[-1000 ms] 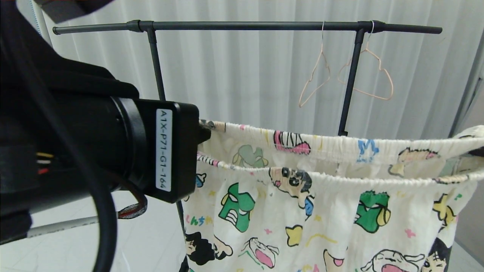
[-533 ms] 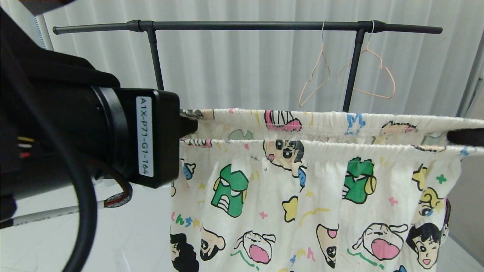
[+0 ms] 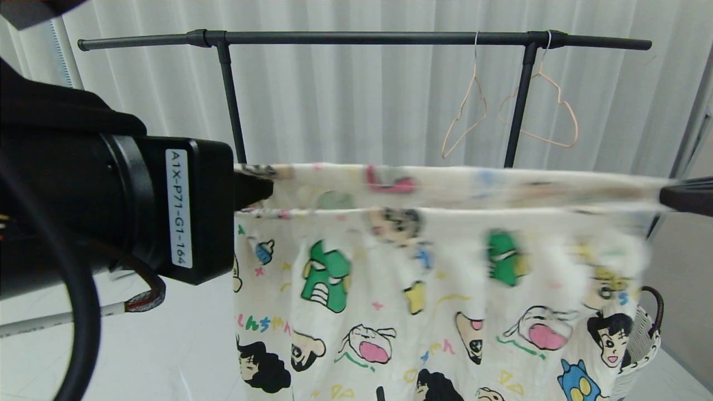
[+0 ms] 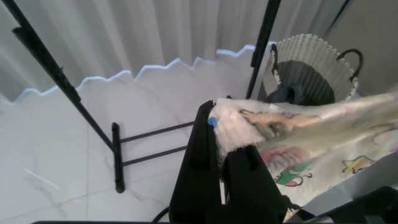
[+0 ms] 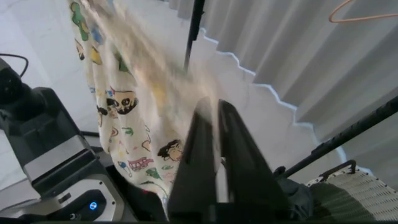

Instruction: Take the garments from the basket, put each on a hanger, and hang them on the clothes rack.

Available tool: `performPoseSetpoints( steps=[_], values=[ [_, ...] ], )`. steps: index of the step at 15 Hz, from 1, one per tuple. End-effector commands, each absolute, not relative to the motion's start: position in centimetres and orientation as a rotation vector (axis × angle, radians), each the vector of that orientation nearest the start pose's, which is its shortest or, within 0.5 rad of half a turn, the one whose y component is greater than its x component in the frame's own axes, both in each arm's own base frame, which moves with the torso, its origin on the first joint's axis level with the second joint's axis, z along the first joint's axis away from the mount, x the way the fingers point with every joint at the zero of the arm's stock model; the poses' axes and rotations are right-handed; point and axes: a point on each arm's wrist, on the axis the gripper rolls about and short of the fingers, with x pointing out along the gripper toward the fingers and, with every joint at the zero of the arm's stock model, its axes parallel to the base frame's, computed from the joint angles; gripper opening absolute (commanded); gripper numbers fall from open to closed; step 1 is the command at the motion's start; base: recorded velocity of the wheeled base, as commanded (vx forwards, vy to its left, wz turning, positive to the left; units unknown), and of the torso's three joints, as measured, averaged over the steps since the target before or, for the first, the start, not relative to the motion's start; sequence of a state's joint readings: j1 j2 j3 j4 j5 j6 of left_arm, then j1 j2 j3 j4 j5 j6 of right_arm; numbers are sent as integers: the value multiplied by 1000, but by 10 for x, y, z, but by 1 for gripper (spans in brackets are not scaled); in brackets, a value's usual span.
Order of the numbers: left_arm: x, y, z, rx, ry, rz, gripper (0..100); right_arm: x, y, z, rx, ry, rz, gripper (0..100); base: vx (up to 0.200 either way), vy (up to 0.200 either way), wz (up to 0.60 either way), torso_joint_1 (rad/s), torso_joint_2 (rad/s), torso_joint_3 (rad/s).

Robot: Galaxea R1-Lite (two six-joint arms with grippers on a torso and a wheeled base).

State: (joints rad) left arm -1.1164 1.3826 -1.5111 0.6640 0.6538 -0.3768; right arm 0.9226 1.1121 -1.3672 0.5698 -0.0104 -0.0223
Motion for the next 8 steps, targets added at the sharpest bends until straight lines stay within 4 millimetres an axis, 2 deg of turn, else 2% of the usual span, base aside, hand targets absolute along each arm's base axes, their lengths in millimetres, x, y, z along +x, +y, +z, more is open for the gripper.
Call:
performPoseSetpoints(
  steps=[1,6,7,8],
  values=[
    [96,-165,342,83,408,-385,0,69,92,354,-173,282,916,100,0,0,0,0,0,0],
    [96,-166,342,133,397,-384,0,65,89,348,-180,290,924,100,0,0,0,0,0,0],
    [96,-166,340,140,400,-382,0,64,85,346,-180,292,904,100,0,0,0,0,0,0],
    [96,-162,338,157,397,-365,0,67,80,341,-191,308,812,100,0,0,0,0,0,0]
  ],
)
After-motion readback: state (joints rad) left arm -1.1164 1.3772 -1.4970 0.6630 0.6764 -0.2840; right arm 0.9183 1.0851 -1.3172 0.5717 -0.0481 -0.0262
